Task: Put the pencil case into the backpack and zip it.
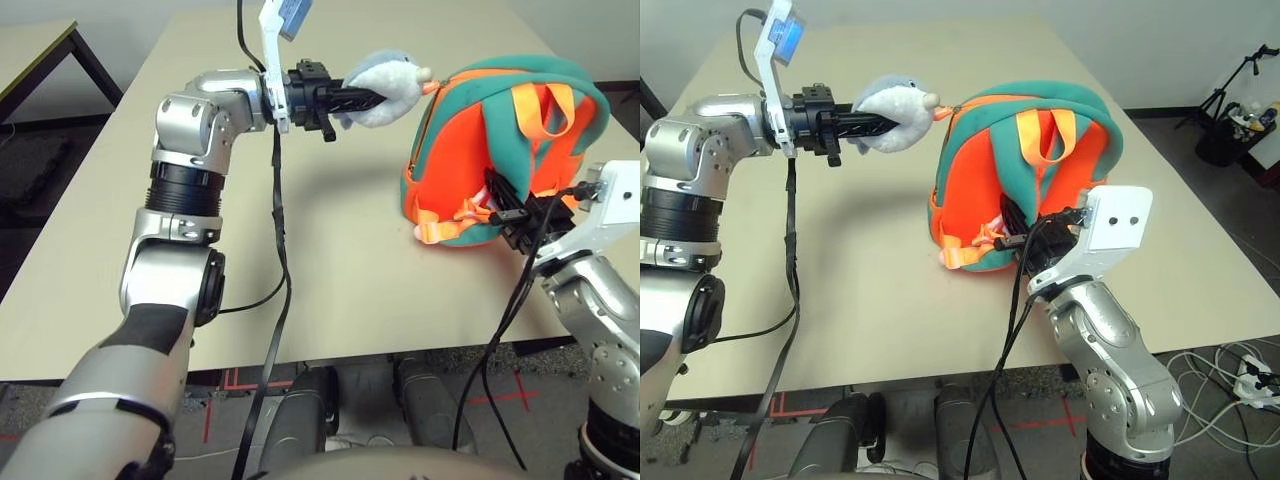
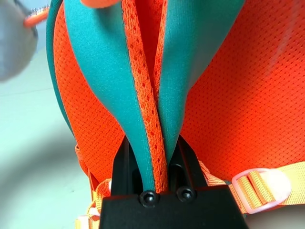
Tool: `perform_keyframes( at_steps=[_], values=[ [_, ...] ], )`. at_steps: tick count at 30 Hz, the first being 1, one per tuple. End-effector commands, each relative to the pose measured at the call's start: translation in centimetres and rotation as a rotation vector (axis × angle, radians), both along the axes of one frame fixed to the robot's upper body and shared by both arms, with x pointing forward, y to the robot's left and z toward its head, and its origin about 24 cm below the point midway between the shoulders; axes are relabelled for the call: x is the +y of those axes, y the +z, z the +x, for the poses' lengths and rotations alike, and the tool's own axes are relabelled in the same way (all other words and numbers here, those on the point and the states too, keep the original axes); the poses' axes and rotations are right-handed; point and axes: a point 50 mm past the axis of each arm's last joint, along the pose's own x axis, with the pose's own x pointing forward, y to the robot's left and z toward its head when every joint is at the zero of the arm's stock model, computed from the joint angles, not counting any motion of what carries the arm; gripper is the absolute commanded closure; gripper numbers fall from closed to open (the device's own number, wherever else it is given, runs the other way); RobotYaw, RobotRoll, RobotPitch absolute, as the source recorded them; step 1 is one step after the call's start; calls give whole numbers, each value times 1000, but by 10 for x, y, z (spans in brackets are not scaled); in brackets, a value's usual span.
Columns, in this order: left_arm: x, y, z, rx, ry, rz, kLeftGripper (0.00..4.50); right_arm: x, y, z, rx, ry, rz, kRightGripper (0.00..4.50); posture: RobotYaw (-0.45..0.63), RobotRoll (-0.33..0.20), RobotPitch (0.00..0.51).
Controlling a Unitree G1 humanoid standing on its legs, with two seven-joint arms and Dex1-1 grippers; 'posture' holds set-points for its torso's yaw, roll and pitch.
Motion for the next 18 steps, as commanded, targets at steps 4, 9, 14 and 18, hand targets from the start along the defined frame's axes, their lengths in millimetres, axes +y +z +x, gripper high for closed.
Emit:
perform_keyframes(
  at_steps=[4,9,14,18],
  values=[
    [18,-23,-2,68,119,-40,4251,-1,-3,2,2,-10,5,4290,-134,0,121],
    [15,-44,-3,151,129,-46,4251,0,-3,5,-2,-9,6,4290,-133,0,118],
    [12,-79,-5,272,131,-34,4251,-1,-4,5,-6,-11,7,4290,-134,0,112],
    [10,-99,-6,336,131,-19,4251,0,-3,6,-9,-11,9,4290,-136,0,112]
  ],
)
